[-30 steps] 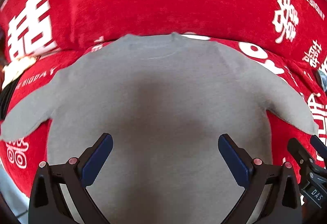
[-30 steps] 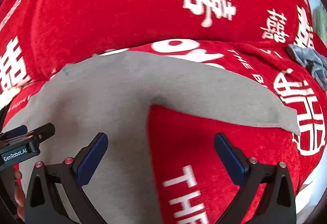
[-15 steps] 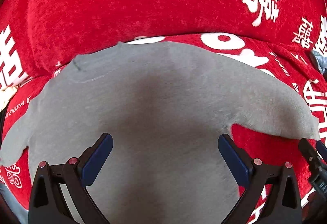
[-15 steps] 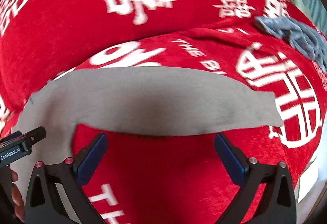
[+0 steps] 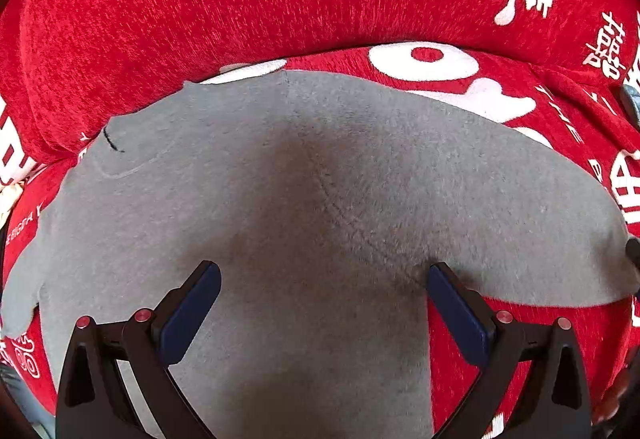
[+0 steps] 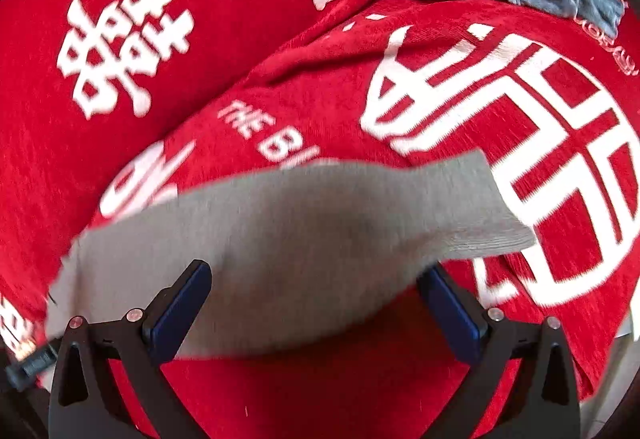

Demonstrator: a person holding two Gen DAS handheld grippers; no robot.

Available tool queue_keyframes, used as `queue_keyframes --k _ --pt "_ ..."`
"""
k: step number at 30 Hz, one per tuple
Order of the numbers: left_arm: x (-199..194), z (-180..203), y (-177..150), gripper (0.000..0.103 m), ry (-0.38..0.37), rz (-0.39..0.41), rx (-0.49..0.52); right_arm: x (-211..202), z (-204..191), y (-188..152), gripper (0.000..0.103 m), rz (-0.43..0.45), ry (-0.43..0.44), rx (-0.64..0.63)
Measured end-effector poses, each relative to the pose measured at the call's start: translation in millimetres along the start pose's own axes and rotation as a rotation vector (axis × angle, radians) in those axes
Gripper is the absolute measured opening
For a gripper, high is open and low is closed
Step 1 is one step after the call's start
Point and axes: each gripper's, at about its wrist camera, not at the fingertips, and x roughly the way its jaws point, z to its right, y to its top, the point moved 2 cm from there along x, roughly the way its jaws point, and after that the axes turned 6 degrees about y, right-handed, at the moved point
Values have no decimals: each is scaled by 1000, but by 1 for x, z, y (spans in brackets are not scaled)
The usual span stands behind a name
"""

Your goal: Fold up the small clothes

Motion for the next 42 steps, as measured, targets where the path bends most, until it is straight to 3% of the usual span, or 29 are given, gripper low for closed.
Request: queue_keyframes --k 2,5,7,8,10,15,20,25,32,36,42 --pt "4 -1 4 103 -8 -9 -16 4 6 9 102 23 36 34" --pt "9 -3 11 103 -16 -17 -44 12 12 21 82 29 44 48" --pt "13 -6 14 103 -16 -24 -60 15 15 27 40 23 75 39" --pt "17 -7 17 103 -15 -30 -68 15 17 28 32 18 84 40" --pt "22 -10 20 103 -18 -36 -76 12 21 30 6 39 74 41" --pt "31 -22 29 103 -24 -44 -116 -22 20 34 5 152 154 31" --pt "41 -26 39 103 -25 -61 -140 -29 -4 36 5 177 40 -108" --pt "37 -9 41 103 -11 -41 -97 -29 -8 41 5 179 -4 -108" --pt "9 -21 -8 103 -112 17 -77 -33 -22 38 5 162 -81 -160" --pt "-7 -44 -25 103 -197 -1 -118 -53 -69 38 5 196 -84 -247" --pt "-21 -126 -50 103 -212 30 -270 -91 -208 16 5 272 -5 -470"
